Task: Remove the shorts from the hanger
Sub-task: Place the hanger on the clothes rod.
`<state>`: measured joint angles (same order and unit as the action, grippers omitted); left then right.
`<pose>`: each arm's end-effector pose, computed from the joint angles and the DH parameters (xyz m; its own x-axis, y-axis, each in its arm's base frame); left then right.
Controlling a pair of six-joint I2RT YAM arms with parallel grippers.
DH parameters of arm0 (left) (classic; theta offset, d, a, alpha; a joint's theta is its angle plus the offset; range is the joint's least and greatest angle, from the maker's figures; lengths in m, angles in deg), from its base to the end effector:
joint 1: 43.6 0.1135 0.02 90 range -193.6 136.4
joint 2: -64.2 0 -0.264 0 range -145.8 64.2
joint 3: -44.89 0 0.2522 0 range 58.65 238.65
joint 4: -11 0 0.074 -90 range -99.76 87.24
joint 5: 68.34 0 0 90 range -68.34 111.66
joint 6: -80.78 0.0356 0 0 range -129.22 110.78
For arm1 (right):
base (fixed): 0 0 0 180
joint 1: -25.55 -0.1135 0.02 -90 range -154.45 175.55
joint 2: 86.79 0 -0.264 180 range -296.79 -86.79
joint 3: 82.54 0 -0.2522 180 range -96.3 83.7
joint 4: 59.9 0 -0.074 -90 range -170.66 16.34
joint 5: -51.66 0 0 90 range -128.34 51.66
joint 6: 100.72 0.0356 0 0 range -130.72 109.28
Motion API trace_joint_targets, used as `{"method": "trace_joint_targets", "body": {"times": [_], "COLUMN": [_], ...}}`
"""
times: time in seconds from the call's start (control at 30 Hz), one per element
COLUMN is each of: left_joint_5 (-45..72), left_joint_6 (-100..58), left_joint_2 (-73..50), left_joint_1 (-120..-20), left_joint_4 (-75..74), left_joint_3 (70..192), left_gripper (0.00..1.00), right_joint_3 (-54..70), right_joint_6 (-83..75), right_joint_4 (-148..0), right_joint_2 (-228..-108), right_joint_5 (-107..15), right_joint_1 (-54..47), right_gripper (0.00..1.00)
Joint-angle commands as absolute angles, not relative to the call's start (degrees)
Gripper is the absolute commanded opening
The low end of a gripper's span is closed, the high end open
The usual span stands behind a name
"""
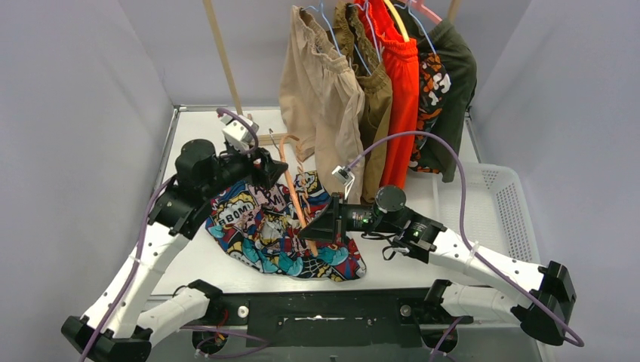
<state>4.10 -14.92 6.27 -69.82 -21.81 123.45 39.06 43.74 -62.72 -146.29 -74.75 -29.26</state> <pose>0.1938 -0.1074 0.4033 -0.2565 0.0207 -0.9663 0.6636 0.7307 -0.1604 0.1214 0.2088 0.3291 -0.8358 -0.0489 -0.5469 -0.5486 0.0337 0.8354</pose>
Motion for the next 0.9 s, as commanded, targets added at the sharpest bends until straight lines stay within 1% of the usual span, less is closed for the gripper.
{"method": "trace_joint_targets", "body": {"times": [0.0,0.13,0.27,0.43,0.57,0.7,0.87], "left_joint_5": [9.9,11.1,16.5,23.0,27.3,31.5,34.0], "left_joint_6": [-17.3,-19.1,-22.0,-25.0,-25.2,-27.8,-29.2], "left_joint_2": [13.6,19.6,27.1,39.0,46.3,49.5,52.3], "left_joint_1": [-69.7,-69.7,-69.7,-69.7,-69.7,-69.8,-69.8], "left_joint_4": [-19.6,-22.7,-25.6,-25.3,-26.3,-28.6,-23.9], "left_joint_3": [119.6,116.9,113.9,107.1,100.7,94.1,88.9], "left_gripper": [0.76,0.79,0.80,0.81,0.81,0.82,0.82], "right_joint_3": [35.1,33.1,30.7,25.7,19.9,12.7,1.0], "right_joint_6": [41.5,41.9,43.3,44.6,44.8,43.9,42.4], "right_joint_4": [-53.4,-50.7,-46.3,-43.6,-42.9,-44.7,-47.8], "right_joint_2": [-148.4,-151.8,-155.2,-159.2,-162.8,-167.2,-173.5], "right_joint_5": [-71.8,-72.3,-72.7,-70.2,-67.5,-65.0,-62.5], "right_joint_1": [-29.1,-28.3,-27.6,-27.0,-26.8,-26.8,-26.3], "right_gripper": [0.00,0.00,0.00,0.00,0.00,0.00,0.00]}}
